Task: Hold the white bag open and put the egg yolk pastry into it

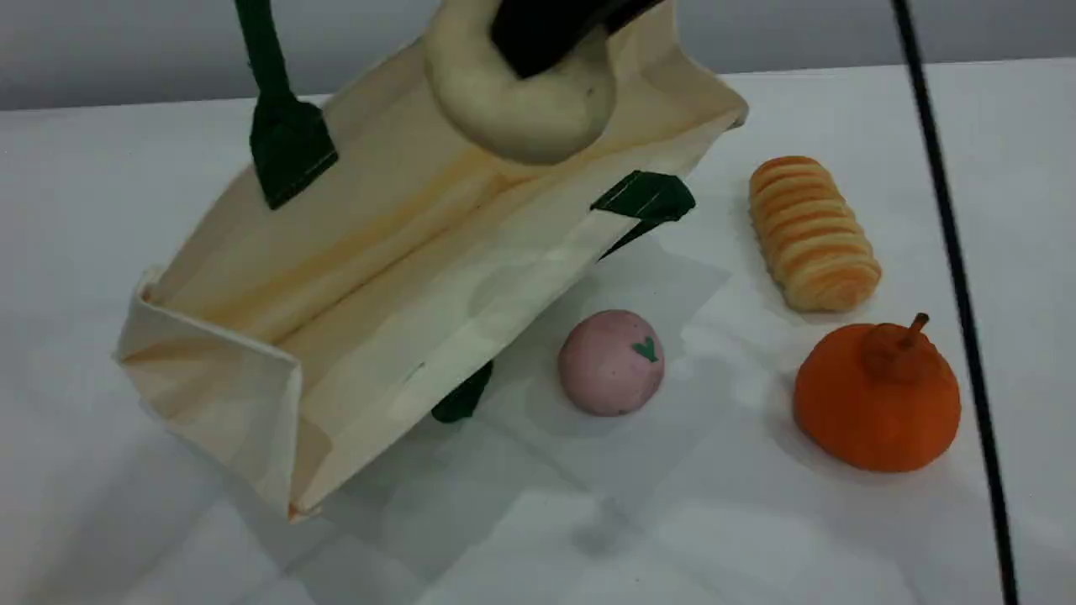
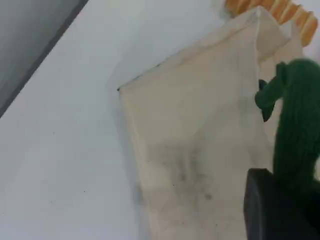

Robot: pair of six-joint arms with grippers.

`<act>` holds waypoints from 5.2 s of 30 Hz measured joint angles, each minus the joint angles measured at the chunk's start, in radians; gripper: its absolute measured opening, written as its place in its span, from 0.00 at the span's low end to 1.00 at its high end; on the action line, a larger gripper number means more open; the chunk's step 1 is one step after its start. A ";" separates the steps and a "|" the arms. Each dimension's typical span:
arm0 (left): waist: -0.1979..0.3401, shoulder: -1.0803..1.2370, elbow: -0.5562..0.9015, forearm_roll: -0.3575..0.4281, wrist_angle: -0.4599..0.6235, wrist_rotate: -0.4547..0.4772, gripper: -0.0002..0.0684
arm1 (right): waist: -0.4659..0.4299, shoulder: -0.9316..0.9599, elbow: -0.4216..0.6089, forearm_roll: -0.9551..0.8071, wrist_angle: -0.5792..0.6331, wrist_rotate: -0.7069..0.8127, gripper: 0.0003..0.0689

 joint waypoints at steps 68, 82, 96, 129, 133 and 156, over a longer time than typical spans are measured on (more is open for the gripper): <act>0.000 0.001 0.000 0.026 -0.002 -0.053 0.38 | -0.453 0.010 -0.004 0.184 -0.225 -0.103 0.83; 0.000 -0.062 0.000 0.189 0.000 -0.331 0.88 | -0.453 -0.109 -0.164 -0.057 0.001 0.106 0.83; 0.000 -0.458 0.000 0.259 0.005 -0.453 0.86 | -0.453 -0.535 -0.304 -0.179 0.347 0.234 0.83; 0.000 -1.376 1.222 0.205 -0.123 -0.566 0.86 | -0.453 -1.219 0.571 -0.515 0.491 0.526 0.83; 0.000 -1.376 1.256 0.205 -0.183 -0.565 0.86 | -0.453 -1.219 0.609 -0.560 0.434 0.535 0.83; 0.000 -1.399 1.355 0.255 -0.149 -0.579 0.86 | -0.453 -1.250 0.614 -0.578 0.425 0.611 0.83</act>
